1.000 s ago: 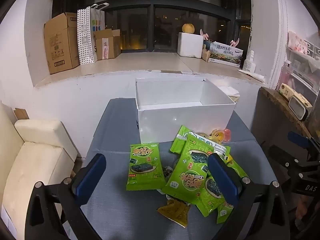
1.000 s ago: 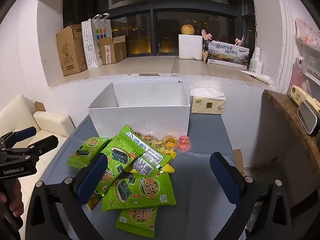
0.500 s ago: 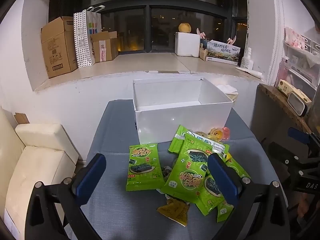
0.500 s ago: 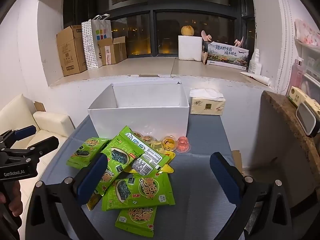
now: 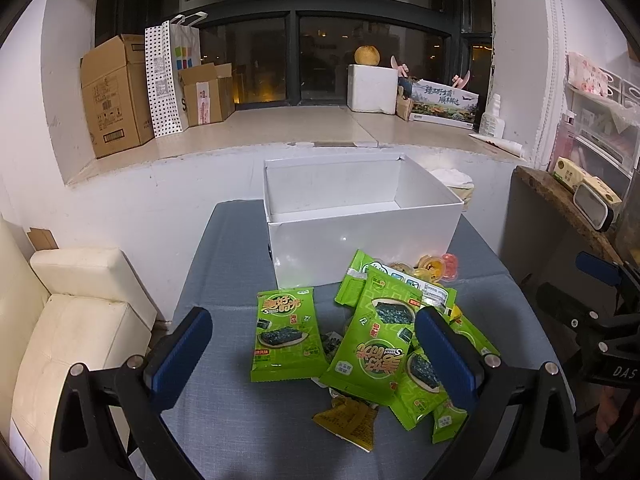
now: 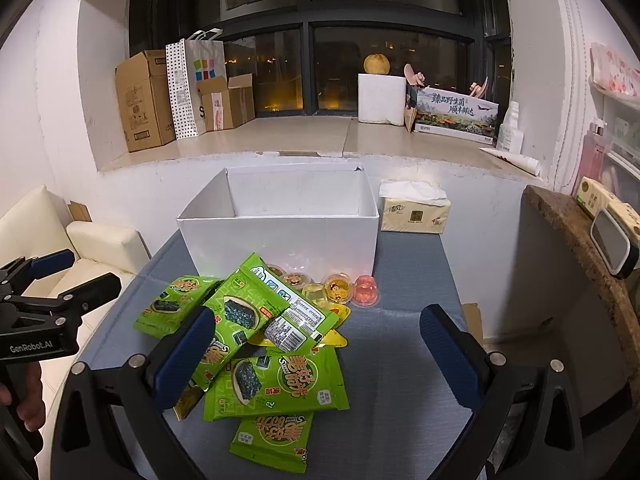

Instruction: Organize snacks

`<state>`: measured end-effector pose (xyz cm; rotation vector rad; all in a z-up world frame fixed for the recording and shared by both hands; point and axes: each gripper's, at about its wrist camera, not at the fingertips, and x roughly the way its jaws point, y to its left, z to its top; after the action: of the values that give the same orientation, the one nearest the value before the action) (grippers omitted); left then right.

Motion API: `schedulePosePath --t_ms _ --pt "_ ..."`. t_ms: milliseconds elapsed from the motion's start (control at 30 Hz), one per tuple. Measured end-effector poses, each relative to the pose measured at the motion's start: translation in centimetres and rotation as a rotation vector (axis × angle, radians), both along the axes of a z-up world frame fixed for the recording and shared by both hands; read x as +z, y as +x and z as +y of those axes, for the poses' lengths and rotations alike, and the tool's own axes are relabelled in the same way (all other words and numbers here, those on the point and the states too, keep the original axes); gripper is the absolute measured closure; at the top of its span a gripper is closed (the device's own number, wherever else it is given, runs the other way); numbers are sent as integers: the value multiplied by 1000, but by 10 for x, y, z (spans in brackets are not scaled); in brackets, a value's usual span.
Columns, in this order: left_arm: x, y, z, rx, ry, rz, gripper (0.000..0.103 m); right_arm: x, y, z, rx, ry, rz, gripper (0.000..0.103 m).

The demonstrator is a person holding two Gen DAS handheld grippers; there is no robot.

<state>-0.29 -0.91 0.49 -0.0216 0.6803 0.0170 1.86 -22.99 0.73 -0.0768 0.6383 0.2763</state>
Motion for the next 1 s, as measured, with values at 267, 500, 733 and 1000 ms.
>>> schedulePosePath --t_ms 267,500,733,1000 --pt "4 -3 1 2 -1 -8 0 2 -2 0 -3 1 -8 0" --pt "6 -7 -1 -2 3 -12 0 3 -5 0 1 2 -15 0" --pt "7 -7 -1 -10 6 -9 0 4 -8 0 1 3 -20 0" --pt "7 -7 -1 -9 11 -8 0 4 -7 0 -1 5 -16 0"
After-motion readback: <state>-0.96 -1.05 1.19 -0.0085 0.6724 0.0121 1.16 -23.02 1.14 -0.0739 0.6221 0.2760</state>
